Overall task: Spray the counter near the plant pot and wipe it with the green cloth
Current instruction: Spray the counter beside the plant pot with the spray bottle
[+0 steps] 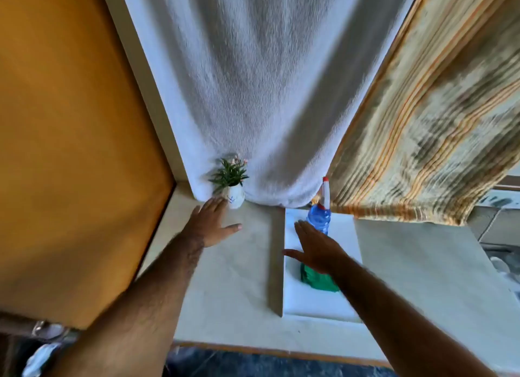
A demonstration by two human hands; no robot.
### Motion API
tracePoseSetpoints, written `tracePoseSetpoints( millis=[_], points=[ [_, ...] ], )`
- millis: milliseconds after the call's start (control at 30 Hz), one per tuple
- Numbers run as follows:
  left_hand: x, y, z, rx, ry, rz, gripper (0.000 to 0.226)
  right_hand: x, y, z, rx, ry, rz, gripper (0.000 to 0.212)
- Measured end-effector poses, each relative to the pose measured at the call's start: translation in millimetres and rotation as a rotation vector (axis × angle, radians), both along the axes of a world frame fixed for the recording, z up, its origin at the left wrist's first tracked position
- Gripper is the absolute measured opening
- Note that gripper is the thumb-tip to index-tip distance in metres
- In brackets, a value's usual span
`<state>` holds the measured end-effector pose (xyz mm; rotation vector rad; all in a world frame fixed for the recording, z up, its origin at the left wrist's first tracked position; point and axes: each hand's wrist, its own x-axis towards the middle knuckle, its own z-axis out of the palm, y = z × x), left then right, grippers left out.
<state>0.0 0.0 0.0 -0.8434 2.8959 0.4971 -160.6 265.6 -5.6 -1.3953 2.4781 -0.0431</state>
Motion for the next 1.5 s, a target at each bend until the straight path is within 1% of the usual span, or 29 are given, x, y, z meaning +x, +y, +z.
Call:
tracePoseSetpoints(
  millis=[33, 67, 167, 233, 400, 600, 700, 767, 867, 900, 967, 1033, 1067, 1167, 1267, 1367, 1433, 1500],
  points=[
    [2.4, 1.4, -12.3, 0.019, -0.051, 0.001, 0.102, 2.1, 4.0, -12.2, 0.032, -0.032, -0.049, 0.114],
    [4.2, 2.1, -20.2, 0.039, -0.092, 0.002, 0.102, 4.3, 7.5, -19.6, 0.009, -0.045, -0.099, 0.113],
    [21.3, 8.6, -62.5, 0.092, -0.182, 0.021, 0.102, 14.1, 25.5, -55.2, 0.001, -0.033, -0.212, 0.105],
    [31.7, 14.7, -86.7, 0.108, -0.212, 0.029, 0.100, 20.2, 35.3, -72.1, -0.004, -0.032, -0.258, 0.109],
    [51.7, 28.3, -132.9, 0.098, -0.266, 0.078, 0.098, 35.7, 54.2, -105.3, 0.022, -0.010, -0.280, 0.114],
    [63.1, 39.8, -169.9, 0.015, -0.276, 0.077, 0.107, 40.3, 60.1, -130.6, -0.040, 0.038, -0.288, 0.109],
    [64.0, 38.0, -175.8, -0.002, -0.294, 0.073, 0.113, 33.7, 60.3, -134.2, -0.062, 0.007, -0.297, 0.105],
    [64.7, 37.3, -178.3, 0.011, -0.299, 0.077, 0.116, 20.2, 52.6, -123.0, -0.188, -0.052, -0.382, 0.096],
    [64.0, 37.9, -179.4, 0.043, -0.308, 0.072, 0.107, -10.4, 29.2, -98.7, -0.487, -0.018, -0.593, 0.087],
    [63.1, 37.5, -178.8, 0.052, -0.318, 0.066, 0.105, -23.2, 19.2, -90.6, -0.586, -0.042, -0.655, 0.088],
    [62.4, 36.6, -177.8, 0.054, -0.337, 0.056, 0.104, -51.4, -1.8, -73.6, -0.759, -0.155, -0.733, 0.098],
    [63.8, 34.8, -178.1, 0.061, -0.354, 0.054, 0.104, -75.0, -23.5, -58.4, -0.875, -0.242, -0.765, 0.100],
    [64.2, 34.6, -179.1, 0.068, -0.358, 0.054, 0.104, -84.2, -31.9, -52.8, -0.915, -0.279, -0.766, 0.094],
    [64.1, 34.5, -183.8, 0.061, -0.350, 0.053, 0.104, -100.3, -44.3, -48.2, -0.938, -0.389, -0.762, 0.057],
    [64.3, 34.3, -186.8, 0.061, -0.325, 0.058, 0.105, -107.0, -41.7, -56.0, -0.934, -0.437, -0.760, 0.046],
    [65.2, 33.8, -187.7, 0.057, -0.323, 0.054, 0.111, -103.9, -37.4, -61.9, -0.990, -0.440, -0.732, 0.045],
    [65.7, 32.7, -187.5, 0.067, -0.327, 0.045, 0.115, -101.9, -39.9, -64.0, -1.027, -0.417, -0.759, 0.031],
    [65.6, 33.2, -186.9, 0.074, -0.323, 0.041, 0.113, -101.5, -43.8, -62.4, -1.064, -0.437, -0.804, 0.023]
  ],
)
